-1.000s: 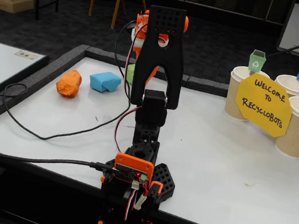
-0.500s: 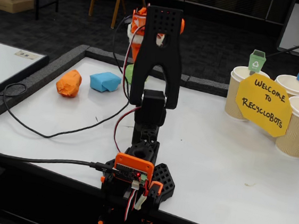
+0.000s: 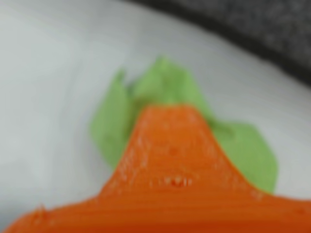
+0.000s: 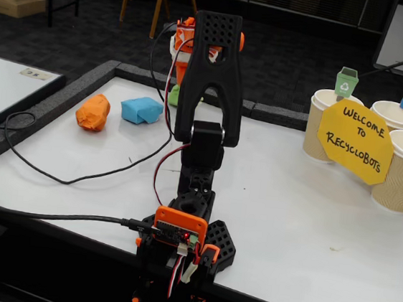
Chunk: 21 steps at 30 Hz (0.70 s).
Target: Sort rubbish by color.
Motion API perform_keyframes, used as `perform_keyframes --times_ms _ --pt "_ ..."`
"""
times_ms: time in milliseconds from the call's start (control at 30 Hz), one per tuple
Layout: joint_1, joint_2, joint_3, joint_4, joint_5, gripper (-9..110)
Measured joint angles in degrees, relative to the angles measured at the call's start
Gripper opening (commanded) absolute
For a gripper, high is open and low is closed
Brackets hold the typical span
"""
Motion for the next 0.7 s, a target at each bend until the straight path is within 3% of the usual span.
perform_keyframes --times_ms 533,700 --pt "1.5 0.9 -5.4 12.5 -0.1 0" --pt "3.2 9.1 1.5 13.8 -0.1 0"
